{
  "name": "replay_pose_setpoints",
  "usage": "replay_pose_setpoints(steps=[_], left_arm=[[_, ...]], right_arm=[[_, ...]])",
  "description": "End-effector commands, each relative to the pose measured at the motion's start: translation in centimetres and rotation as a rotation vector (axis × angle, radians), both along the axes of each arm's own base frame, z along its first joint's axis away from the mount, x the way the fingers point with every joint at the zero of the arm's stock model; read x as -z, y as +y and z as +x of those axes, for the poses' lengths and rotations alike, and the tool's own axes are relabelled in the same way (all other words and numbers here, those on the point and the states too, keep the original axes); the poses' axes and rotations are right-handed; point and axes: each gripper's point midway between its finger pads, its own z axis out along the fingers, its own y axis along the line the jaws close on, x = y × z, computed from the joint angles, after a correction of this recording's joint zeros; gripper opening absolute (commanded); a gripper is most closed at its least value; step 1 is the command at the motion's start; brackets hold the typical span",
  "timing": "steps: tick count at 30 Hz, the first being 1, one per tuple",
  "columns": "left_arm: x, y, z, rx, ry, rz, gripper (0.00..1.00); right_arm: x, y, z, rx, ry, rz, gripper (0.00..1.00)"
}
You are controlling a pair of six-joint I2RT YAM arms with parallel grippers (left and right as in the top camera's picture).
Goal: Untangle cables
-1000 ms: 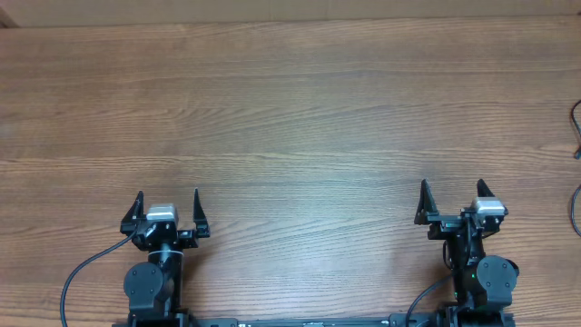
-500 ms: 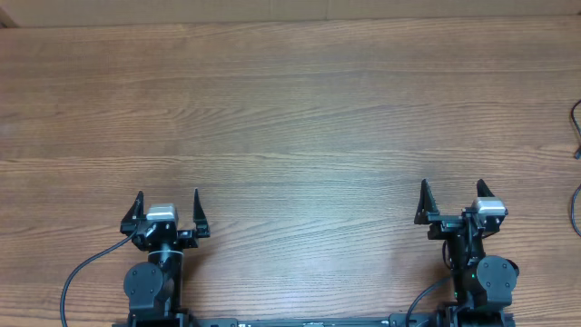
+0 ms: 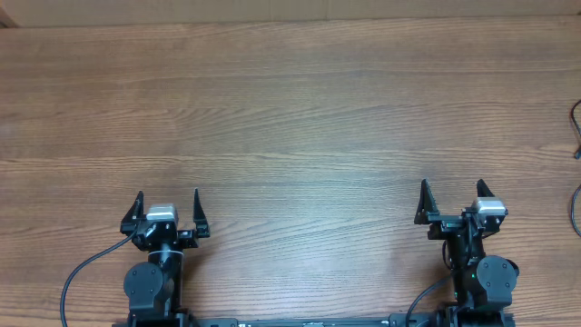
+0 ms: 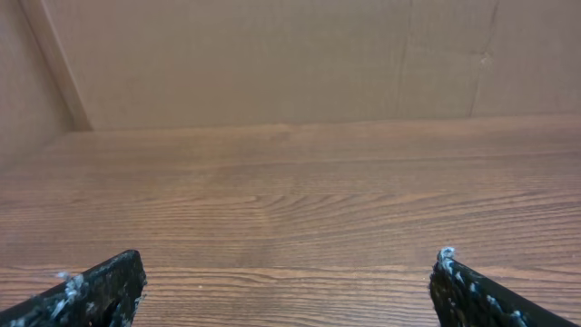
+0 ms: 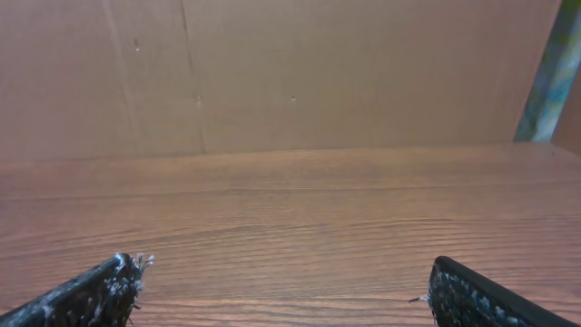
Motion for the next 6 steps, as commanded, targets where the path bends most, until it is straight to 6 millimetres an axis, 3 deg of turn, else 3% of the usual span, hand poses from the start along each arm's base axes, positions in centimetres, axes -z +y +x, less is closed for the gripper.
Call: replay_pose_setpoints(steps=[1, 6], left_arm=[[-0.11, -0.49, -0.01, 0.022, -0.008, -0.014, 0.99], [-0.11, -0.49, -0.01, 0.022, -0.008, -0.014, 1.0]], right_arm=[[0.12, -0.22, -0.01, 0.01, -0.006, 0.005, 1.0], [0.12, -0.22, -0.01, 0.01, -0.006, 0.005, 1.0]])
